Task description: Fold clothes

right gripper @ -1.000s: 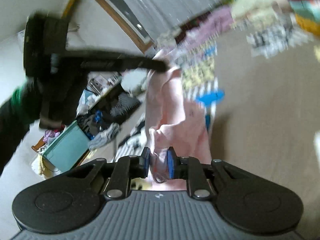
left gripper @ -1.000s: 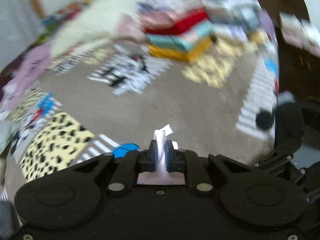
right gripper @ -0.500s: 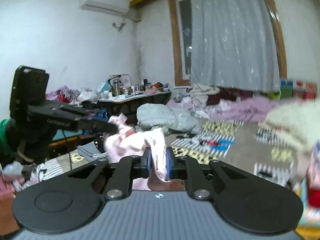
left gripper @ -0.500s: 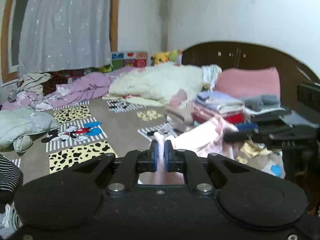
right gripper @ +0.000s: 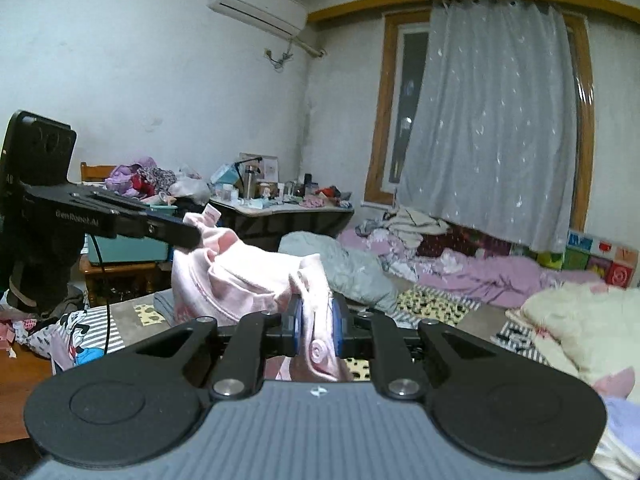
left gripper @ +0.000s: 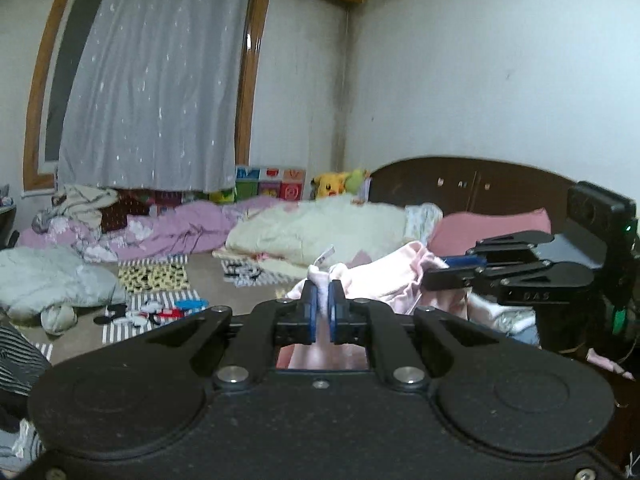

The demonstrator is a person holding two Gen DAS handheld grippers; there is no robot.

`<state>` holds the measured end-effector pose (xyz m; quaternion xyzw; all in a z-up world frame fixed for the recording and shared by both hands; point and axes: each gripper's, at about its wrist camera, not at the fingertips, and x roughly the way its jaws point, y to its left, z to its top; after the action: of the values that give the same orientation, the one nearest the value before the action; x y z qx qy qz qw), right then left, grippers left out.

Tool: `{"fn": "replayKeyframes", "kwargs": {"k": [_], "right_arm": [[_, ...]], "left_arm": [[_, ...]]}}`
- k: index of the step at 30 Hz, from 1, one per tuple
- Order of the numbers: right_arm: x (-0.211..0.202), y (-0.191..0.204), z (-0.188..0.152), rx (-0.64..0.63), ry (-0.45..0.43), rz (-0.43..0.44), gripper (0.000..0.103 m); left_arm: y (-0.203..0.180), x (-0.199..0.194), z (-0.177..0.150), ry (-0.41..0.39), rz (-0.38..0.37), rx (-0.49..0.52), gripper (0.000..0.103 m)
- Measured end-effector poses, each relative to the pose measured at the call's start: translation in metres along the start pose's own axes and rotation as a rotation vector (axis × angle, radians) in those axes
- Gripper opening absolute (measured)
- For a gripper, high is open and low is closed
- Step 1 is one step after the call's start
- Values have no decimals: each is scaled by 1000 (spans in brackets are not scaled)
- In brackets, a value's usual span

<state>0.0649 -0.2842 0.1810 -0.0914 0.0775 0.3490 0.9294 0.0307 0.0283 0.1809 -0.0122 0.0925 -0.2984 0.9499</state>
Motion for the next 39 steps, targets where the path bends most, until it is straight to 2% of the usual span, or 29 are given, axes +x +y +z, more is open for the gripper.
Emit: {"fn": "replayKeyframes", "kwargs": {"k": [5, 10, 16, 21, 24, 30, 31, 33, 37, 39], "right_arm": [[-3, -1, 17, -12, -6, 35, 17], [4, -5, 24, -15, 21, 86, 17], [37, -16, 8, 0, 105, 114, 17], [76, -30, -7, 23, 184, 124, 17], [111, -45, -20, 48, 225, 89, 17], [191, -81, -49, 124, 243, -71, 16], [201, -86, -50, 132, 228, -104, 16], [197, -81, -45, 88, 160, -145, 16], [187, -68, -34, -11, 16, -222, 16], [181, -62, -29, -61, -56, -260, 16]], "left_arm": [[1, -12, 9, -4, 0, -28, 4], [5, -17, 4, 23, -16, -73, 4], [13, -1, -12, 93, -5, -86, 4], [43, 44, -27, 168, 36, -136, 4], [67, 80, -36, 215, 72, -179, 4], [113, 162, -54, 252, 186, -278, 4], [117, 173, -53, 234, 209, -279, 4], [125, 187, -45, 131, 250, -257, 4], [129, 177, -14, -84, 206, -263, 4], [120, 171, -5, -118, 197, -191, 4]]}}
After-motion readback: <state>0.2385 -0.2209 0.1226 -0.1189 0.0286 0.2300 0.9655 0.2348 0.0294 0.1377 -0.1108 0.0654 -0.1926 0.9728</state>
